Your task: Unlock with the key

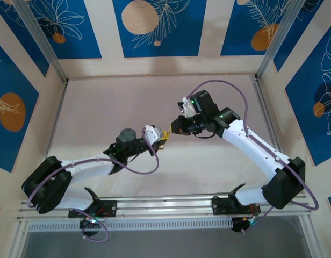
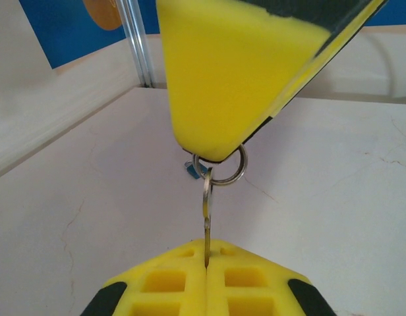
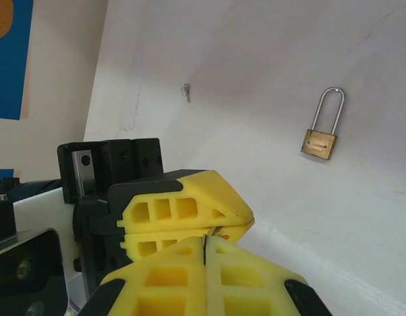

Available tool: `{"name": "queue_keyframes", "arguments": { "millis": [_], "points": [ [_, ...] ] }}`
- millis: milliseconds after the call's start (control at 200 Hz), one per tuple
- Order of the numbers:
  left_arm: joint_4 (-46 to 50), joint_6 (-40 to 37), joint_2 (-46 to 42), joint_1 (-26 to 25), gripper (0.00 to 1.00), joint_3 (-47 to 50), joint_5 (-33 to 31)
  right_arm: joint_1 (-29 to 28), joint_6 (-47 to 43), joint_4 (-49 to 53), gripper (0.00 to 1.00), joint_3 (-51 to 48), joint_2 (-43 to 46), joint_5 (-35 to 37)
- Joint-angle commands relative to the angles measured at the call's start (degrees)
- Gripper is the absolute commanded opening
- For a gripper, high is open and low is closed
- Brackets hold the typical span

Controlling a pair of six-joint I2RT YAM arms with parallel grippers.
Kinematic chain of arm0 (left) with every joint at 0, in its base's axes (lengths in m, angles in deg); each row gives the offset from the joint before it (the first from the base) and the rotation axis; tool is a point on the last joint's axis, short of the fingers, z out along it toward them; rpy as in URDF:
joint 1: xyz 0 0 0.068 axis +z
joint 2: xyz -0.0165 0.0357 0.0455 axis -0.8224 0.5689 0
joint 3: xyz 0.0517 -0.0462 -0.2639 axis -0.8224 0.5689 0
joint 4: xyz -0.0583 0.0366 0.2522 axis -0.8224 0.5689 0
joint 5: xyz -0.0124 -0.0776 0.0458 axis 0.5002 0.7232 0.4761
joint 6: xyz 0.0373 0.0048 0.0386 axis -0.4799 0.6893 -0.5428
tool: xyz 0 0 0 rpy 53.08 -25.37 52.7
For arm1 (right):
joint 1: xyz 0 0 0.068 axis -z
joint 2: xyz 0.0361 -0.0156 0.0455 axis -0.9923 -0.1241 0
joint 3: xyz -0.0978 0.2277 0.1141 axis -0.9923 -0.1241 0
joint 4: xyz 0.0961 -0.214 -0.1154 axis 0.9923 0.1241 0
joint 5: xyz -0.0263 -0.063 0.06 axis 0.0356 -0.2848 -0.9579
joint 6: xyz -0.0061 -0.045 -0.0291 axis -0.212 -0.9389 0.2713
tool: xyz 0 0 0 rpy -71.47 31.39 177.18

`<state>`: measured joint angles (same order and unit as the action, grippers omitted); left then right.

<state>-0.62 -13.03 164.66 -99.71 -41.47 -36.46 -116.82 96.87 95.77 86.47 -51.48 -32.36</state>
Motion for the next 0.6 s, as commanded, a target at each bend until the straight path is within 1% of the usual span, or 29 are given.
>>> {"name": "queue_keyframes", "arguments": {
  "millis": [0,175,380,430,490,595],
  "points": [
    [1.7,0.3,-1.5,0.0,0.00,-1.0,1.1,0.8,-0.2,0.5,0.01,-0.8,1.8,0.5],
    [3.9,0.6,-1.5,0.0,0.00,-2.1,3.2,0.9,-0.2,0.3,0.01,-1.1,1.7,0.2],
    [10.4,1.2,-1.5,0.0,0.00,-4.8,4.8,1.5,-0.5,0.2,0.02,-1.6,1.7,0.1],
    [12.0,1.3,-1.3,0.0,0.00,-5.5,4.9,1.7,-0.5,-0.1,0.08,-1.9,1.7,0.0],
    [13.5,1.5,-1.1,-0.1,0.00,-6.2,5.1,2.0,-0.5,-0.6,0.12,-2.3,1.7,-0.1],
    [17.8,1.6,-1.1,0.1,0.00,-7.9,5.1,2.6,-0.6,-1.7,0.29,-3.1,2.0,-0.3]
  ]
}}
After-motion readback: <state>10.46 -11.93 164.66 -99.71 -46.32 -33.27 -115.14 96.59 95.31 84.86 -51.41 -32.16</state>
